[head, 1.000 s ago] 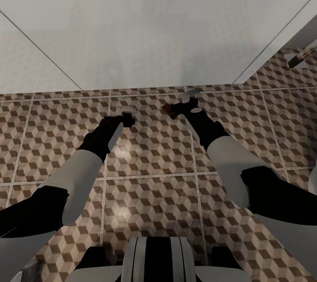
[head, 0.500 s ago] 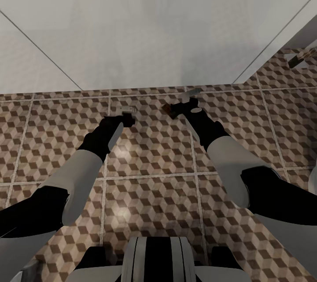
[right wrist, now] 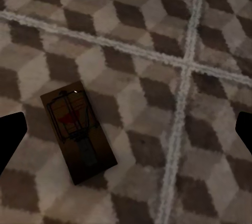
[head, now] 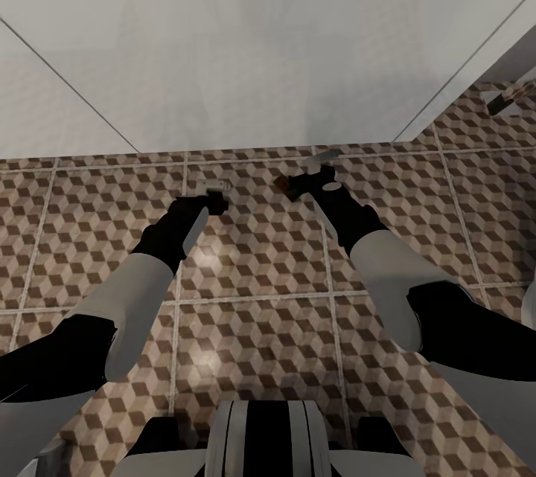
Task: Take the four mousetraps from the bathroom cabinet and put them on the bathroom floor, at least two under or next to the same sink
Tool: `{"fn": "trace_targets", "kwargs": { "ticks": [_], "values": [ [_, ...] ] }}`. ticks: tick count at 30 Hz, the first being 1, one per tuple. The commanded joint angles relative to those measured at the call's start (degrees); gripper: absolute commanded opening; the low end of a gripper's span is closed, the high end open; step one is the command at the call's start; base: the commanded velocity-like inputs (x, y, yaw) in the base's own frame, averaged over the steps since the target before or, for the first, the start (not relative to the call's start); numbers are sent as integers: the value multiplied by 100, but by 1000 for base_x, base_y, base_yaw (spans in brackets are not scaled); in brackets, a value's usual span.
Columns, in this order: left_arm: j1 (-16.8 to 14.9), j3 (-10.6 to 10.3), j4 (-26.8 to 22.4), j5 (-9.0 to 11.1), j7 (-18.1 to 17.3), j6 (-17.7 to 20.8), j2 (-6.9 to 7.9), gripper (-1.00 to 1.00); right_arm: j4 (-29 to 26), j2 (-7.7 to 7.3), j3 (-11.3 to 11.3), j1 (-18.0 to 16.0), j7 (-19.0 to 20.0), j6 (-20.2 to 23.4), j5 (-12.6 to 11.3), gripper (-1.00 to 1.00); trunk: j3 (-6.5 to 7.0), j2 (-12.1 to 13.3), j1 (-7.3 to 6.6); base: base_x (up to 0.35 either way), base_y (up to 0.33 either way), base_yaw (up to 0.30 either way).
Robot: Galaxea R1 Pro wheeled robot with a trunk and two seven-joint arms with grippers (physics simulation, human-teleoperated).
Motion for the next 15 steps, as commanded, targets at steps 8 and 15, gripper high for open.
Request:
{"fn": "trace_targets", "kwargs": {
  "ticks": [8, 15],
  "values": [
    [-2, -24, -8, 28, 48, 28, 3, 100, -9, 0, 21, -1, -26, 44, 53, 100, -3, -1, -1, 0, 0, 0],
    [-2, -26, -8, 28, 48, 28, 3, 100, -9, 0, 21, -1, -24, 44, 53, 100, -3, -1, -1, 0, 0, 0]
  ]
}}
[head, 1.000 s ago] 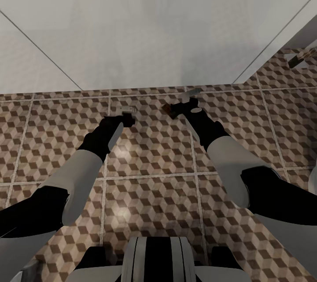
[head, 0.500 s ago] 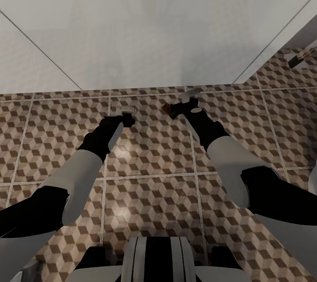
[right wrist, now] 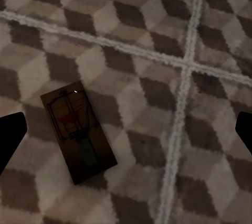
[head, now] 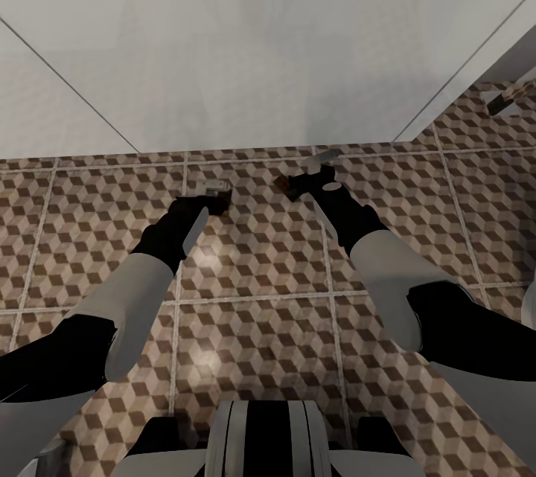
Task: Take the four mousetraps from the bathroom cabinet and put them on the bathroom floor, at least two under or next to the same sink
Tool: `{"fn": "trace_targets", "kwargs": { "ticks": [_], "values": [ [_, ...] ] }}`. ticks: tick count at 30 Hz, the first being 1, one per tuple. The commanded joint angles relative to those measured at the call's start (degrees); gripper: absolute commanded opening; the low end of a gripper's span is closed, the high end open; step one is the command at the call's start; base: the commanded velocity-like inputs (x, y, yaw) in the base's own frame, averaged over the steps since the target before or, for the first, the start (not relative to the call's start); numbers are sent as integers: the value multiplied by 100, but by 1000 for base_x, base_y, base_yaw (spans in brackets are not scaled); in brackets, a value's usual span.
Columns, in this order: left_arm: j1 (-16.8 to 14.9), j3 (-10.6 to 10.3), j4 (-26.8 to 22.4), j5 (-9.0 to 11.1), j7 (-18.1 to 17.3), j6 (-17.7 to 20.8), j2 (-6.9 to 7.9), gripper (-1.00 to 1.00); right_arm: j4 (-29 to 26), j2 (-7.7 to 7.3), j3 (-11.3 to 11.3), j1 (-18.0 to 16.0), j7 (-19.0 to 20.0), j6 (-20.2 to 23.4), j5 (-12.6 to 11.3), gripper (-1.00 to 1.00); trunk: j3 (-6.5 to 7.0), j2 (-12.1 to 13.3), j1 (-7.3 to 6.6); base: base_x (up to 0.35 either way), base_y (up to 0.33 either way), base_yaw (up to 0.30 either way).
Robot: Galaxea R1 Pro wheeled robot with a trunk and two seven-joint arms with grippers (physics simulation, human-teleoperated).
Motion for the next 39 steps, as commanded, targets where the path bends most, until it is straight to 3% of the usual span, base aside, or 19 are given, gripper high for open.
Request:
{"fn": "trace_targets", "kwargs": {
  "ticks": [1, 24, 39],
  "values": [
    [-2, -25, -7, 34, 41, 27, 3, 100, -9, 0, 21, -1, -25, 44, 53, 100, -3, -1, -1, 0, 0, 0],
    [-2, -25, -7, 34, 41, 27, 3, 100, -8, 0, 18, -1, -25, 44, 53, 100, -3, -1, -1, -8, 0, 0],
    [-2, -25, -15, 34, 41, 25, -3, 100, 0, 0, 20, -1, -25, 44, 53, 100, -3, -1, -1, -289, 0, 0]
  ]
}}
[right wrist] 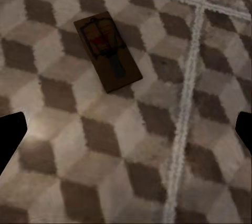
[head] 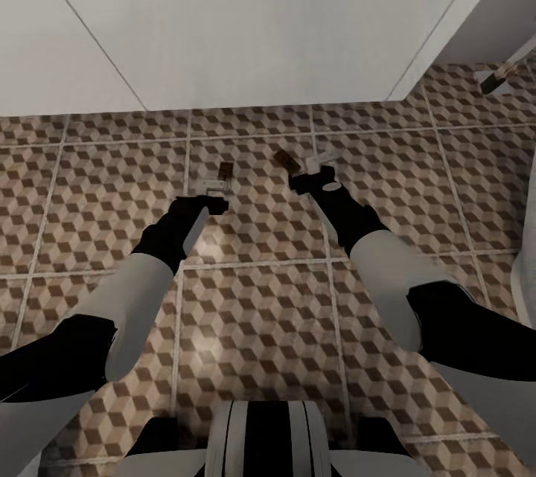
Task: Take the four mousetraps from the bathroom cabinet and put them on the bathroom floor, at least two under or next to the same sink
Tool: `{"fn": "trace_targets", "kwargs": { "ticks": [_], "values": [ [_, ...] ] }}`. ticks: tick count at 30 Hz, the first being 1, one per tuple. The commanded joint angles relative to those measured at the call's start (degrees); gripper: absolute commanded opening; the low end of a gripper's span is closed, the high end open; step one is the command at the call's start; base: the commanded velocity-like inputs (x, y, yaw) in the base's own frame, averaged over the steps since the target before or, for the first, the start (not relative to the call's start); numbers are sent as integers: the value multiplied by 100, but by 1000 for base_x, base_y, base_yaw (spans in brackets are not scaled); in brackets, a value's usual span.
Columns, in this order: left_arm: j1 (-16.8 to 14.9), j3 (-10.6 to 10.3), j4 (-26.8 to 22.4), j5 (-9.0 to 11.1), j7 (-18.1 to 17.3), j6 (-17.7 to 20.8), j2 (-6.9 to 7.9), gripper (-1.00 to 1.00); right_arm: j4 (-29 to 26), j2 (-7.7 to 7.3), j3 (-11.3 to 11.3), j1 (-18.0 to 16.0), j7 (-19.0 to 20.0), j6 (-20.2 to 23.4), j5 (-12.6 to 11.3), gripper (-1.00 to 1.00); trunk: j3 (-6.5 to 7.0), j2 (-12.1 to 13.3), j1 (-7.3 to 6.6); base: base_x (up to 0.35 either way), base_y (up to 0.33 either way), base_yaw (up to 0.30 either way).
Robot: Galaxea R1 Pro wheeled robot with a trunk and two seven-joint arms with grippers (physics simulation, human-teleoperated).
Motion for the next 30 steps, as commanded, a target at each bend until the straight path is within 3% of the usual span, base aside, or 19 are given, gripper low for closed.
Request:
{"fn": "trace_targets", "kwargs": {
  "ticks": [1, 30],
  "values": [
    [-2, -25, -7, 35, 41, 27, 3, 100, -9, 0, 19, -1, -25, 44, 54, 100, -2, -1, -4, -334, 0, 0],
    [-2, -26, -87, 35, 41, 28, 1, 100, -8, 0, 13, 3, -25, 44, 54, 100, -2, -1, -4, -336, 0, 0]
  ]
}}
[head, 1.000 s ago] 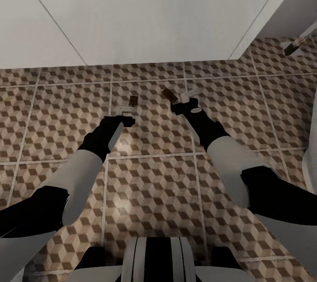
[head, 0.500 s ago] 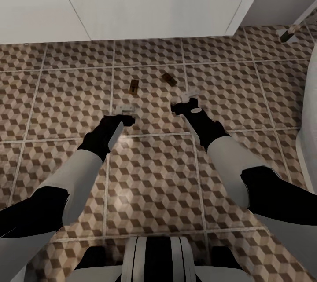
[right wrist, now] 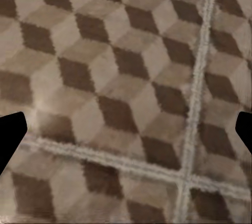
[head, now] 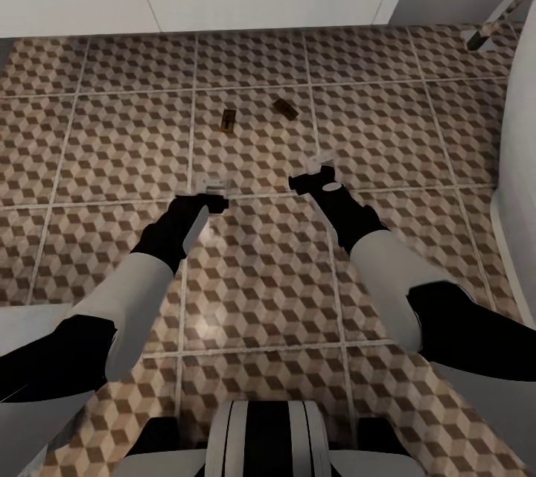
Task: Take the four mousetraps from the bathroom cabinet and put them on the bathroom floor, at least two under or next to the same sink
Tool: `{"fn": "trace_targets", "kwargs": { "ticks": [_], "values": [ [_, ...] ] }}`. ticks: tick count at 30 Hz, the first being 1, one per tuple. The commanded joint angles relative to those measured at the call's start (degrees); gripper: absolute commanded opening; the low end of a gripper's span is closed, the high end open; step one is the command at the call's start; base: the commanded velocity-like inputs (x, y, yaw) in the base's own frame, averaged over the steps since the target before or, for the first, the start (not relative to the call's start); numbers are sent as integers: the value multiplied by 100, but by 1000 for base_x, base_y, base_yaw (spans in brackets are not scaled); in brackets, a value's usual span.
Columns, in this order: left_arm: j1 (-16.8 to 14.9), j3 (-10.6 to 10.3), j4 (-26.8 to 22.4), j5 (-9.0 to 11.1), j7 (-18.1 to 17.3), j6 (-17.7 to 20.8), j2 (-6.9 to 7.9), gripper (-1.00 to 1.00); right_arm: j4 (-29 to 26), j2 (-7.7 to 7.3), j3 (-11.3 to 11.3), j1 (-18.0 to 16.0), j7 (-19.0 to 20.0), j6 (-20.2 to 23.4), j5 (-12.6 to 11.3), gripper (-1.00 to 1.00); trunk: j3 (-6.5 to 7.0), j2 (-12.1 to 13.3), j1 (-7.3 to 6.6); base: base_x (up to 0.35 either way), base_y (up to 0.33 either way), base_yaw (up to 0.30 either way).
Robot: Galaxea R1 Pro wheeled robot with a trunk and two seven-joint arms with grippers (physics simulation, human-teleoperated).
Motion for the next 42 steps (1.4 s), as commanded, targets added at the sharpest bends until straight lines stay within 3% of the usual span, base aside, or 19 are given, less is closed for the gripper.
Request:
{"fn": "trace_targets", "kwargs": {
  "ticks": [1, 13, 39, 42],
  "values": [
    [-2, -25, -7, 35, 41, 27, 3, 100, -9, 0, 20, -2, -25, 44, 54, 100, -2, -1, -4, -336, 0, 0],
    [-2, -29, -7, 35, 41, 27, 3, 100, -9, 0, 20, 4, -25, 44, 54, 100, -2, -1, -4, -293, 0, 0],
    [-2, -31, -3, 35, 41, 27, -6, 100, 0, 0, 28, 4, -25, 44, 54, 100, -2, -1, -4, -14, 0, 0],
    [-2, -31, 2, 35, 43, 27, -7, 100, 0, 0, 29, 4, -25, 44, 54, 100, 64, 3, -12, 0, 0, 0]
  ]
}}
